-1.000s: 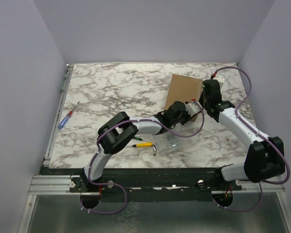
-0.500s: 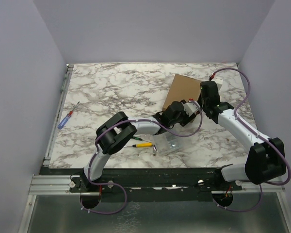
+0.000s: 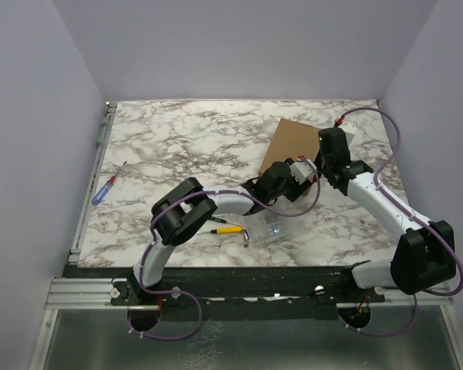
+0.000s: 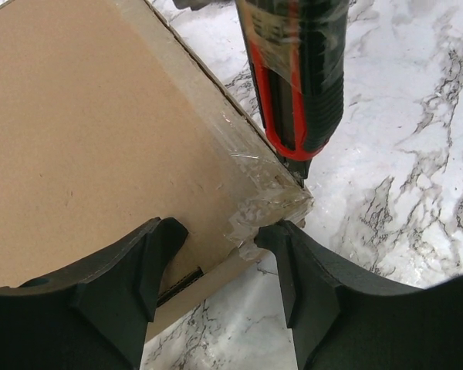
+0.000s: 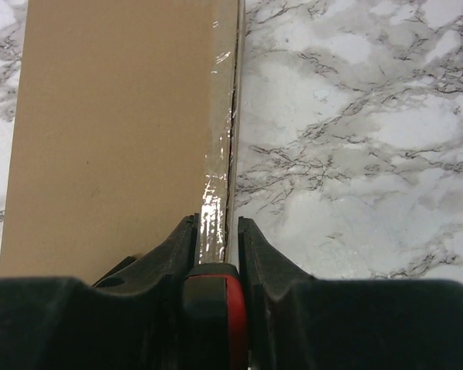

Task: Unpack the express box

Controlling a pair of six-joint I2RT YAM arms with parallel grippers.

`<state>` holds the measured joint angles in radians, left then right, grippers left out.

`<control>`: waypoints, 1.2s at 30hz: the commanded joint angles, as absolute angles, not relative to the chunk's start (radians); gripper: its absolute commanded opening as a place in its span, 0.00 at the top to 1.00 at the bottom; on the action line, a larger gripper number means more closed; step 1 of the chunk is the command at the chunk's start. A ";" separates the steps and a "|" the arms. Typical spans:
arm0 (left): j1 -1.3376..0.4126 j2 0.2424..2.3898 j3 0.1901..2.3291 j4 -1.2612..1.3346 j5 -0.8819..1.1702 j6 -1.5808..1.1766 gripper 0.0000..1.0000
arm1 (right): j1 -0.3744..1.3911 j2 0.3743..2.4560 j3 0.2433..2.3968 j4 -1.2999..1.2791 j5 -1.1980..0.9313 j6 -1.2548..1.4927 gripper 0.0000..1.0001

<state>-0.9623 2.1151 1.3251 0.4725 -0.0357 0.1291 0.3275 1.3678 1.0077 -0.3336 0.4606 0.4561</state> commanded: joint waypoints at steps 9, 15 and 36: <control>-0.957 2.183 1.349 0.510 -0.066 0.045 0.38 | 0.404 1.279 0.821 -0.212 0.473 0.552 1.00; -0.957 2.185 1.339 0.511 -0.070 0.040 0.38 | 0.478 1.287 0.818 -0.243 0.601 0.620 1.00; -0.959 2.215 1.250 0.492 -0.065 0.090 0.38 | 0.479 1.329 1.113 -0.393 0.666 0.558 1.00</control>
<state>-0.9642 2.1361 1.2976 0.6098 -0.0212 0.0509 0.4313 1.3296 1.0000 -0.3698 0.7235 0.5591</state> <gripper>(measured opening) 0.626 0.279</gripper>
